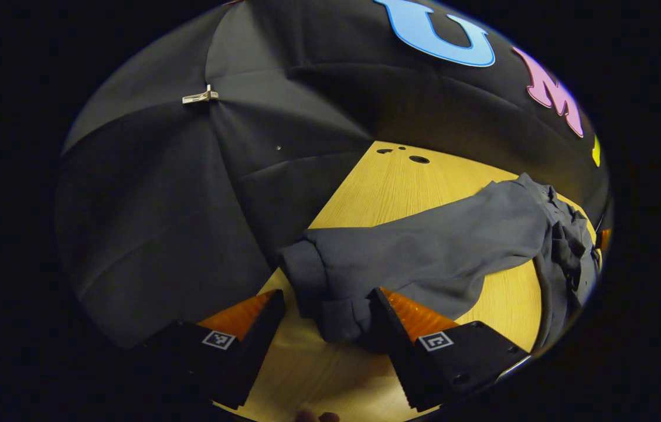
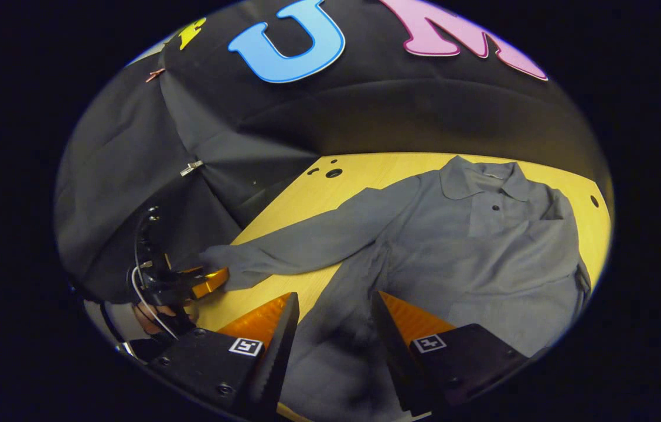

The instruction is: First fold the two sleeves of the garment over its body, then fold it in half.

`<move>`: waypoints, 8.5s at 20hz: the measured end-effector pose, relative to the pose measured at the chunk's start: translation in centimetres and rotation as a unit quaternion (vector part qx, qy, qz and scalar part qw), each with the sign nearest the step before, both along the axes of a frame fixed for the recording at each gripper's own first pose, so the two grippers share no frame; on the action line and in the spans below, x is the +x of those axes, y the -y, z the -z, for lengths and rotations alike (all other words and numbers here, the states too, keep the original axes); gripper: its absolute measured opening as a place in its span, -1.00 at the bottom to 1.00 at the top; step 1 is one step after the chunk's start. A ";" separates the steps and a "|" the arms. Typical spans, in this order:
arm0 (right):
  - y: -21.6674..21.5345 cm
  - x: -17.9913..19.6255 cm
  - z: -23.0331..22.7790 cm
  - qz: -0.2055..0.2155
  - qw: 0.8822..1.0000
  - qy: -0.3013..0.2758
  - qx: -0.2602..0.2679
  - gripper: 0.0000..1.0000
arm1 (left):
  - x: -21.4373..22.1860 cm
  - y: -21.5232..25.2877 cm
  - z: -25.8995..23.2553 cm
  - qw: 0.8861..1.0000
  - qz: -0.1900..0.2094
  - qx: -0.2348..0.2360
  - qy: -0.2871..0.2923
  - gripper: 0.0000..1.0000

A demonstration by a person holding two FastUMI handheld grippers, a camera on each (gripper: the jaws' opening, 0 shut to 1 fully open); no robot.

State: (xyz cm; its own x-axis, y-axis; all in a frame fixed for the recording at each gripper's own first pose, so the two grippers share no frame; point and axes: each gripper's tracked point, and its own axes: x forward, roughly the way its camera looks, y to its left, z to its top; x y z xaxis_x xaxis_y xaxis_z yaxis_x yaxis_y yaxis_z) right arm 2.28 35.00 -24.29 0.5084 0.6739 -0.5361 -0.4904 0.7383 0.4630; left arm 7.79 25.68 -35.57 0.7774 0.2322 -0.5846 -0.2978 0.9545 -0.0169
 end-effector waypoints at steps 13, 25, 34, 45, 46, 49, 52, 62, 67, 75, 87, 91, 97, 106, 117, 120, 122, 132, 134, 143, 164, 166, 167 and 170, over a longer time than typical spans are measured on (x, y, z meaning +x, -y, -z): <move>16.5 0.3 -1.5 0.155 0.988 0.008 -0.012 0.54 | 1.7 2.3 -2.0 0.999 0.000 -0.041 -0.018 -0.87; 24.7 -0.3 -0.3 0.199 0.980 0.009 -0.014 0.54 | 4.4 12.8 -18.0 0.991 0.083 0.021 0.106 -0.87; 30.0 0.0 0.8 0.220 0.975 0.006 -0.006 0.54 | 7.1 26.7 -25.6 0.968 0.179 0.025 0.173 -0.87; 36.6 -0.7 2.9 0.257 0.966 -0.012 -0.002 0.54 | 6.2 42.8 -26.4 0.940 0.290 -0.003 0.180 -0.87; 37.2 -0.8 3.1 0.258 0.966 -0.014 -0.003 0.54 | 6.0 44.3 -26.4 0.937 0.300 -0.003 0.179 -0.87; 39.2 -0.9 4.0 0.264 0.964 -0.022 -0.003 0.54 | 4.9 48.5 -25.1 0.929 0.329 0.003 0.169 -0.87; 40.8 -1.1 4.9 0.263 0.965 -0.026 -0.006 0.54 | 4.0 52.3 -23.7 0.923 0.351 0.008 0.160 -0.87; 45.0 -2.4 8.7 0.246 0.968 -0.048 -0.023 0.54 | 0.6 61.8 -13.8 0.904 0.415 0.036 0.101 -0.87; 45.6 -2.7 10.1 0.245 0.967 -0.063 -0.022 0.54 | -0.5 63.5 -8.6 0.900 0.427 0.049 0.069 -0.87; 45.8 -2.9 11.0 0.238 0.969 -0.064 -0.026 0.55 | -1.4 64.5 -2.7 0.904 0.427 0.026 0.012 -0.72; 45.3 -3.2 10.5 0.242 0.968 -0.064 -0.020 0.54 | -4.8 65.4 -4.2 0.898 0.430 -0.095 -0.008 0.47; 44.1 -4.0 9.6 0.235 0.970 -0.063 -0.018 0.54 | -5.3 62.7 -6.1 0.909 0.400 -0.115 -0.004 0.64; 41.5 -6.6 8.6 0.214 0.974 -0.064 -0.028 0.61 | -7.7 54.6 -8.7 0.928 0.359 -0.098 0.001 0.71; 38.9 -11.5 8.6 0.187 0.977 -0.085 -0.061 0.89 | -10.7 41.3 -8.1 0.954 0.293 -0.057 -0.027 0.77; 37.6 -15.3 11.8 0.193 0.966 -0.128 -0.111 0.91 | -13.8 30.3 -2.2 0.964 0.240 -0.021 -0.113 0.92; 37.2 -15.7 12.9 0.190 0.964 -0.135 -0.123 0.91 | -13.7 30.0 -0.3 0.962 0.236 -0.031 -0.137 0.93; 36.6 -15.6 13.8 0.187 0.963 -0.144 -0.132 0.91 | -13.5 30.1 0.2 0.960 0.239 -0.020 -0.144 0.93; 33.8 -13.9 15.8 0.123 0.959 -0.120 -0.224 0.93 | -12.5 32.2 0.5 0.954 0.255 0.002 -0.156 0.87; 33.4 -13.7 15.5 0.127 0.960 -0.123 -0.219 0.92 | -12.7 34.1 0.4 0.942 0.304 0.004 -0.142 0.49; 31.8 -14.1 14.7 0.061 0.974 -0.100 -0.196 -0.89 | -12.6 34.3 -0.3 0.938 0.302 -0.047 -0.165 -0.88; 33.9 -11.8 -0.2 0.176 0.983 -0.054 0.010 -0.89 | -9.2 35.8 -15.9 0.940 0.283 -0.177 -0.069 -0.89; 34.0 -9.2 -2.3 0.183 0.982 -0.024 0.026 -0.90 | -7.1 36.4 -18.4 0.940 0.279 -0.192 -0.039 -0.89; 34.0 -8.1 -3.1 0.184 0.982 -0.009 0.030 -0.89 | -6.3 36.7 -19.3 0.940 0.280 -0.195 -0.026 -0.90; 34.1 -4.2 -6.2 0.192 0.980 0.037 0.044 -0.90 | -2.5 38.0 -22.3 0.937 0.282 -0.204 0.011 -0.89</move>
State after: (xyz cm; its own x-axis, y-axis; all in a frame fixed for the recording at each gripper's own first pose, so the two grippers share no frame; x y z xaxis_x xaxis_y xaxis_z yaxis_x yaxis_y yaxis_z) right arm -1.91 0.93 -18.10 0.7687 0.4670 -0.4370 -0.2180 0.8336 0.5075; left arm 5.29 -12.29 -13.29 0.7220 -0.4588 -0.5178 0.2563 0.8726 -0.4158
